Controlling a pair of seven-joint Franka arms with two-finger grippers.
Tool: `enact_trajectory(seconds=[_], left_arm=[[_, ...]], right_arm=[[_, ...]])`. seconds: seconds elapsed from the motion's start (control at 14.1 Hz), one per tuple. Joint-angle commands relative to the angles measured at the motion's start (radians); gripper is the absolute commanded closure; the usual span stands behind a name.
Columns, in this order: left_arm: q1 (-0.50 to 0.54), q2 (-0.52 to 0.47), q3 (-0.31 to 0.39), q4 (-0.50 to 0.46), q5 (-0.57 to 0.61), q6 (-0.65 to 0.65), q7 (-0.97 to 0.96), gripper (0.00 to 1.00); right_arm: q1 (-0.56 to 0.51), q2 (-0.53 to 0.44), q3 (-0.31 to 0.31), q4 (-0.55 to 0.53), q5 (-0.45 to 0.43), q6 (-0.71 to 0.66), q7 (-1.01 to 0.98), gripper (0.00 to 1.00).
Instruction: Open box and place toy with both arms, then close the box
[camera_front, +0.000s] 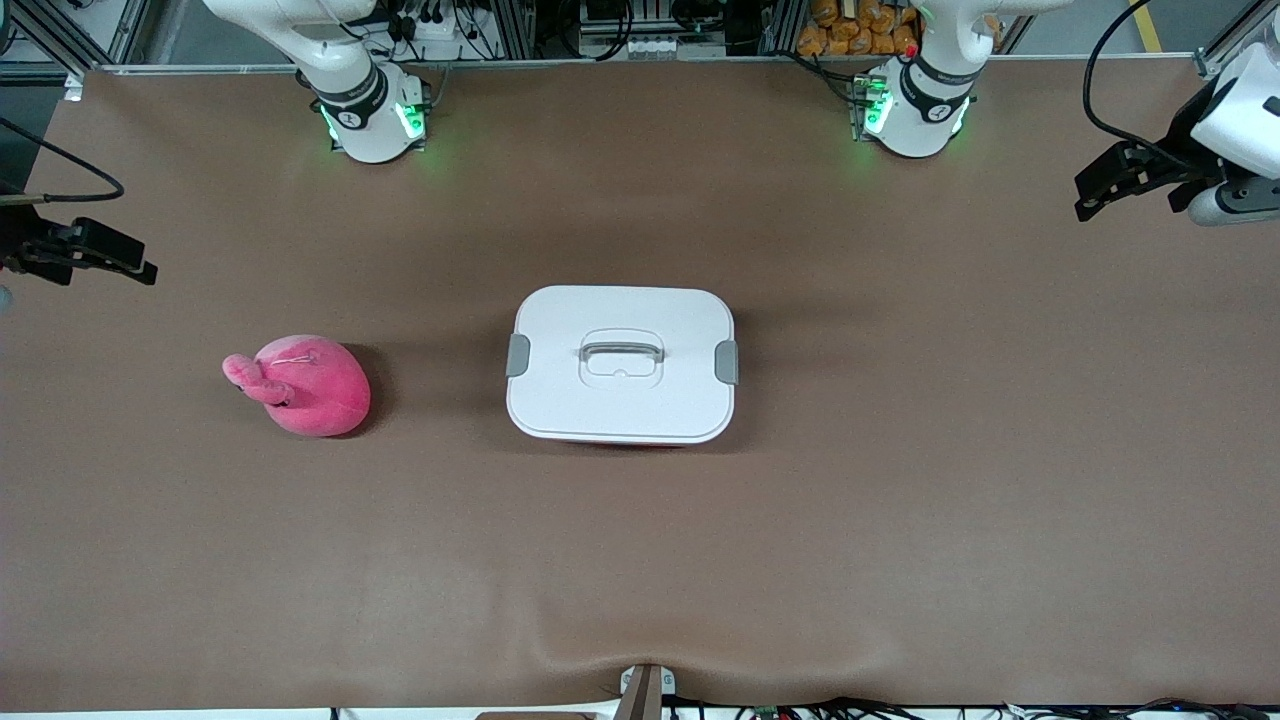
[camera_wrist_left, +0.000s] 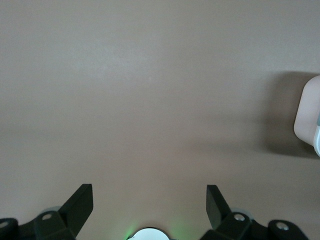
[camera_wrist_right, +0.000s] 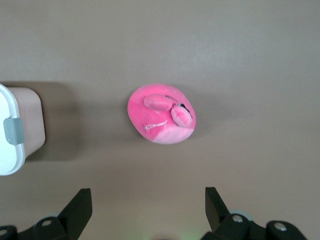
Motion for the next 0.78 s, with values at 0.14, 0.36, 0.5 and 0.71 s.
enact_trajectory(seconds=[0.14,0.36,0.5,0.71], left_arm=[[0.013,0.004,-0.002,0.016,-0.016,0.002,0.01,0.0],[0.013,0.021,-0.001,0.038,-0.016,0.002,0.012,0.0],[0.013,0.024,-0.001,0.041,-0.016,0.002,0.012,0.0],[0.013,0.041,-0.001,0.038,-0.016,-0.001,0.004,0.0]], right_arm=[[-0.007,-0.007,-0.001,0.014,-0.003,-0.001,0.01,0.0],[-0.055,-0.007,-0.003,0.005,0.0,0.025,0.013,0.0],[-0.056,-0.007,-0.003,-0.006,0.0,0.045,0.012,0.0],[-0.053,-0.007,-0.001,-0.011,-0.005,0.048,0.01,0.0]])
